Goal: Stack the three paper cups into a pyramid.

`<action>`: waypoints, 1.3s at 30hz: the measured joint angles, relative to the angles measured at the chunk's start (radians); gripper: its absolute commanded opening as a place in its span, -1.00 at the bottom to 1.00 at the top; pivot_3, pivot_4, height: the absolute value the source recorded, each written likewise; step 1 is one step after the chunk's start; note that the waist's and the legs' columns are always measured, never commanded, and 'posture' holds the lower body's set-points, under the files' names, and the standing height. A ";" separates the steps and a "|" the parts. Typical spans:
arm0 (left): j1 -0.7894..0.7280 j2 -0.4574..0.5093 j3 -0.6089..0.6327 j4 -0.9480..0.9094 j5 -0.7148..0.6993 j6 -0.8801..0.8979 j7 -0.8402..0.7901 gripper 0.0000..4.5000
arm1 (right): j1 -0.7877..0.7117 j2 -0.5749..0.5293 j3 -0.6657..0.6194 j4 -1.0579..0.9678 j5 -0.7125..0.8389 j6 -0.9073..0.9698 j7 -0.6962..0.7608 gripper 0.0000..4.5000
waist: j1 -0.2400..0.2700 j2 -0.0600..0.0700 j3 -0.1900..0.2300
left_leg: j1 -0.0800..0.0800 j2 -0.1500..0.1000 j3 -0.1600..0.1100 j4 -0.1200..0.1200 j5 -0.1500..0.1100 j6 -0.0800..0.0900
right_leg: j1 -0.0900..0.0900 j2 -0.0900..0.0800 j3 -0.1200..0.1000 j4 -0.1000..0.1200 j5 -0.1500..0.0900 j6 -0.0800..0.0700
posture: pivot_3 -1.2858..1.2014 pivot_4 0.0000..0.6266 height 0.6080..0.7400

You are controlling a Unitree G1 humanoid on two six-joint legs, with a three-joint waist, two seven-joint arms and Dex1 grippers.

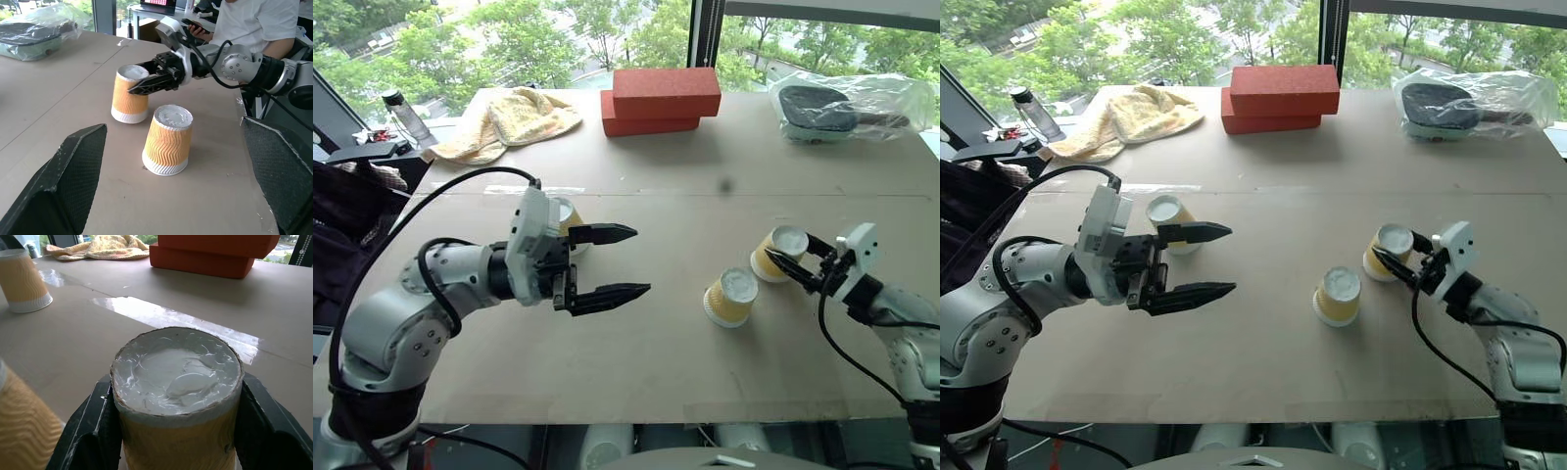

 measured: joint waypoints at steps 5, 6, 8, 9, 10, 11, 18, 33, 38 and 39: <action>-0.006 0.006 -0.013 0.017 0.011 -0.003 -0.027 1.00 | 0.156 -0.025 -0.034 -0.096 0.030 -0.014 0.045 -0.05 | -0.010 0.000 0.000 | 0.002 0.000 0.001 0.000 -0.001 0.002 | 0.001 0.001 0.001 0.001 0.000 0.000 | 0.03 -0.52 0.85; -0.009 0.007 -0.019 0.024 0.012 -0.003 -0.033 1.00 | 0.179 -0.025 -0.033 -0.115 0.032 -0.021 0.047 -0.05 | -0.009 0.000 0.000 | 0.002 0.000 0.001 0.000 -0.001 0.002 | 0.001 0.001 0.001 0.001 0.000 0.000 | 0.03 -0.52 0.85; -0.017 0.007 -0.025 0.034 0.016 -0.004 -0.043 1.00 | 0.203 -0.024 -0.027 -0.137 0.028 -0.034 0.049 -0.05 | -0.009 0.000 0.000 | 0.002 0.000 0.001 0.000 -0.001 0.002 | 0.001 0.001 0.001 0.001 0.000 0.000 | 0.03 -0.52 0.85; -0.022 0.007 -0.028 0.037 0.020 -0.004 -0.046 1.00 | 0.211 -0.022 -0.023 -0.145 0.025 -0.040 0.048 -0.05 | -0.008 0.000 0.000 | 0.002 0.000 0.001 0.000 -0.001 0.002 | 0.001 0.001 0.001 0.001 0.000 0.000 | 0.03 -0.52 0.85; -0.025 0.007 -0.029 0.038 0.025 -0.004 -0.048 1.00 | 0.218 -0.019 -0.018 -0.153 0.024 -0.045 0.047 -0.05 | -0.008 0.000 0.000 | 0.002 0.000 0.001 0.000 -0.001 0.002 | 0.001 0.001 0.001 0.001 0.000 0.000 | 0.03 -0.52 0.85; -0.028 0.007 -0.030 0.040 0.028 -0.004 -0.051 1.00 | 0.220 -0.016 -0.013 -0.156 0.023 -0.047 0.046 -0.05 | -0.008 0.000 0.000 | 0.002 0.000 0.001 0.000 -0.001 0.002 | 0.001 0.001 0.001 0.001 0.000 0.000 | 0.03 -0.52 0.85; -0.047 0.007 -0.037 0.056 0.042 -0.007 -0.066 1.00 | 0.234 -0.015 0.011 -0.164 0.034 -0.043 0.054 0.99 | -0.006 0.000 0.000 | 0.002 0.000 0.000 0.000 -0.001 0.002 | 0.001 0.001 0.000 0.001 0.000 0.000 | 0.03 -0.52 0.85; 0.104 -0.274 0.012 -0.019 0.178 -0.181 0.269 1.00 | 0.311 -0.173 -0.238 -0.279 0.237 0.039 0.122 0.99 | 0.001 -0.002 0.001 | 0.002 0.000 0.000 0.001 -0.001 0.002 | 0.001 0.001 0.006 0.001 0.000 0.000 | 0.03 -0.52 0.85; 0.173 -0.409 0.006 -0.026 0.404 -0.332 0.484 1.00 | 0.124 -0.201 -0.208 -0.281 0.310 0.084 0.122 0.99 | 0.000 -0.002 0.001 | 0.002 -0.001 0.001 0.002 -0.002 0.003 | 0.002 0.001 0.007 0.000 0.000 0.000 | 0.03 -0.52 0.85; 0.203 -0.432 0.002 -0.021 0.456 -0.357 0.524 1.00 | 0.093 -0.201 -0.187 -0.282 0.322 0.093 0.123 0.99 | 0.000 -0.003 0.001 | 0.001 -0.001 0.000 0.002 -0.002 0.003 | 0.001 0.001 0.006 0.000 0.000 0.000 | 0.03 -0.52 0.85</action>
